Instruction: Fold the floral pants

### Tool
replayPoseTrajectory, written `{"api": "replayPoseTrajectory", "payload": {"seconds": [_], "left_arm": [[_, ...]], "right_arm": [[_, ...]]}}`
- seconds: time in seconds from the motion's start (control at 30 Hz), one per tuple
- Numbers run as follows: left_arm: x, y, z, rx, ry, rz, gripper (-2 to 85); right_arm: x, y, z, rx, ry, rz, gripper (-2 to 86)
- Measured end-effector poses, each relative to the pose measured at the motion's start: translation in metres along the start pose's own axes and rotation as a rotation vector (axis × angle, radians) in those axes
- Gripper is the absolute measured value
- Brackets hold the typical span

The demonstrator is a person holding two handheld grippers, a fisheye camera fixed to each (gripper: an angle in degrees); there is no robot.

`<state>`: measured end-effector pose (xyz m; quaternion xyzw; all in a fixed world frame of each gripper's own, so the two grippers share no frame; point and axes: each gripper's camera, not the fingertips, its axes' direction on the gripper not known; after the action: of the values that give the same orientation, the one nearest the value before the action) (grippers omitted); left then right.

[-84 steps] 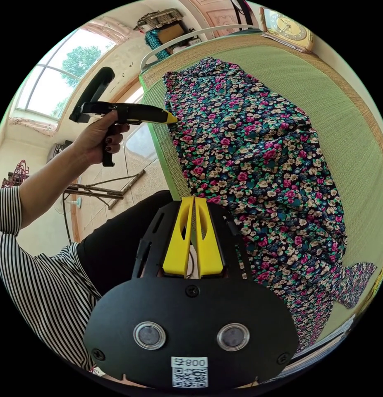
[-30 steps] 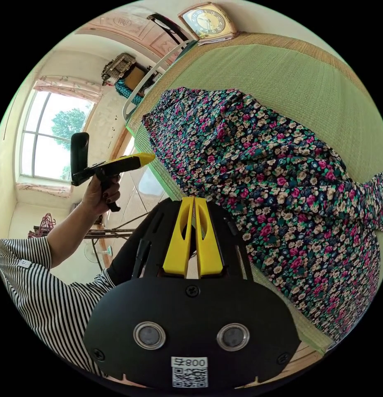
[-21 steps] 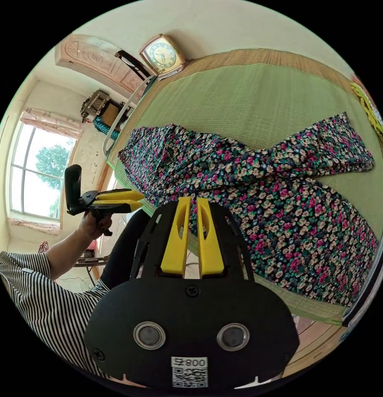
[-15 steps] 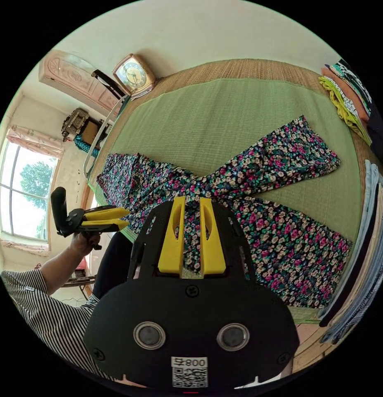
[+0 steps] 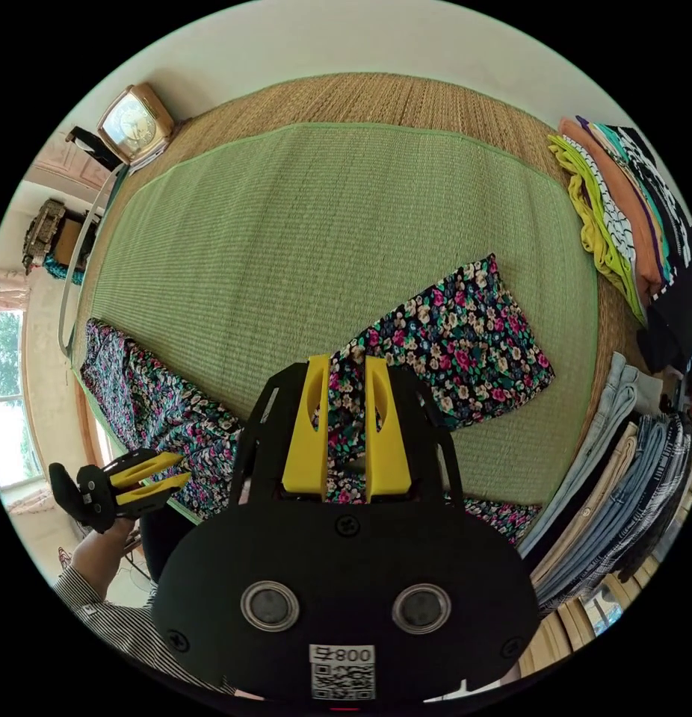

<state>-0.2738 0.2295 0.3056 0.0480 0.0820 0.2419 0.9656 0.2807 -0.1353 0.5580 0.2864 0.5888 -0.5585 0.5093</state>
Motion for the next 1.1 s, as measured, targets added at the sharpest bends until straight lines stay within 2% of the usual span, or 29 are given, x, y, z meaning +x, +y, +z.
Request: {"api": "replayPoseTrajectory", "payload": {"seconds": [0.23,0.43,0.63,0.77,0.97,1.1], "left_arm": [[0.024,-0.021,0.018,0.007,-0.001,0.014,2.5],[0.045,-0.034,0.018,0.054,0.014,0.033,1.4],[0.07,-0.043,0.011,0.107,0.014,0.09,1.0],[0.089,-0.047,0.018,0.08,0.019,0.153,0.9],[0.114,-0.054,0.06,-0.064,-0.038,0.234,0.9],[0.124,-0.061,0.075,-0.09,-0.067,0.248,0.9]], "right_arm": [[0.01,0.003,-0.001,0.014,0.059,0.02,2.4],[0.039,0.033,-0.028,0.112,-0.071,0.042,0.4],[0.077,0.108,-0.079,0.288,-0.198,0.046,0.1],[0.104,0.184,-0.093,0.371,-0.258,0.074,0.1],[0.124,0.272,-0.056,0.326,-0.293,0.14,0.1],[0.13,0.306,-0.037,0.322,-0.314,0.169,0.1]]}}
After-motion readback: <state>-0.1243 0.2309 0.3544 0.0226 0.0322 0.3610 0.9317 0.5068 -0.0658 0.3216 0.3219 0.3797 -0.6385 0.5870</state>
